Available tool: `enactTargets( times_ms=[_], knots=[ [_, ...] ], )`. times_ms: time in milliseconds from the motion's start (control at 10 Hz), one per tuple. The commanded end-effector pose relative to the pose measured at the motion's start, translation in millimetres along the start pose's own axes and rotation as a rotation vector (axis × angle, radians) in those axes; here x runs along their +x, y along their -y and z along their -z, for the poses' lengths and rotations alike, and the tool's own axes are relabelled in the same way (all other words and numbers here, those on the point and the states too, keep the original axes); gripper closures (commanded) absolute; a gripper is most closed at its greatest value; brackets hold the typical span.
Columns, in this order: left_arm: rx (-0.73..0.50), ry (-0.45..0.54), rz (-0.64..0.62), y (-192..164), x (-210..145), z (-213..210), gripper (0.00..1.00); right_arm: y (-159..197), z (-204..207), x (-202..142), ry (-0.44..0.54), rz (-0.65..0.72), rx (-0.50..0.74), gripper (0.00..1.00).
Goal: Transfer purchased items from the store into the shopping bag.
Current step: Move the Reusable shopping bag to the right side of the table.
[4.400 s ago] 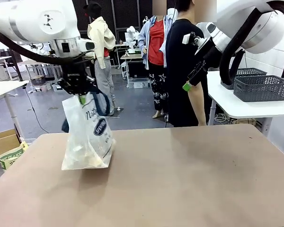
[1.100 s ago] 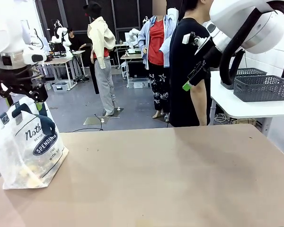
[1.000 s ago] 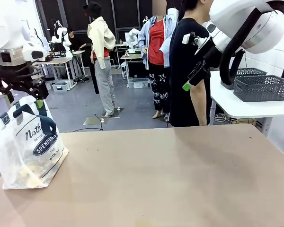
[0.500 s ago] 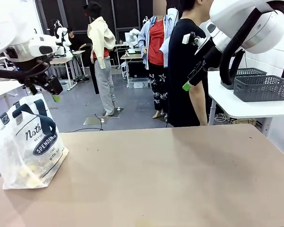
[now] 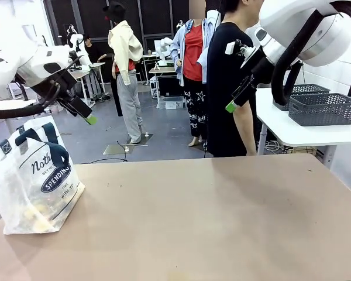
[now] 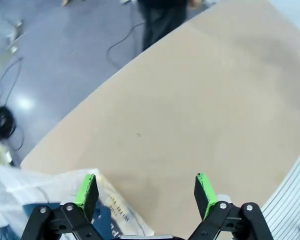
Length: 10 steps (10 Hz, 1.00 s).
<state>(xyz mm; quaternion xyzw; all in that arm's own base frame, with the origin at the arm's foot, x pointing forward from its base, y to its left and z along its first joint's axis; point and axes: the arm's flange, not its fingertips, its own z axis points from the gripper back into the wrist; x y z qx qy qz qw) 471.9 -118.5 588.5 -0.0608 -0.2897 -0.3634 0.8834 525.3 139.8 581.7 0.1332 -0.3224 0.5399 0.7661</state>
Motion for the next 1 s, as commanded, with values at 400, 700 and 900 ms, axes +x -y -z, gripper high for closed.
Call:
enactTargets(
  times_ms=[400, 700, 900],
  knots=[
    [-0.112, 0.03, 0.05, -24, -10, 13, 0.0, 0, -1, 1, -0.024, 0.012, -0.001, 0.0],
    [-0.154, 0.026, 0.048, -15, -11, 11, 0.0, 0, -1, 1, -0.024, 0.012, -0.001, 0.0],
    [-0.154, 0.026, 0.048, -15, -11, 11, 0.0, 0, -1, 1, -0.024, 0.012, -0.001, 0.0]
  ],
)
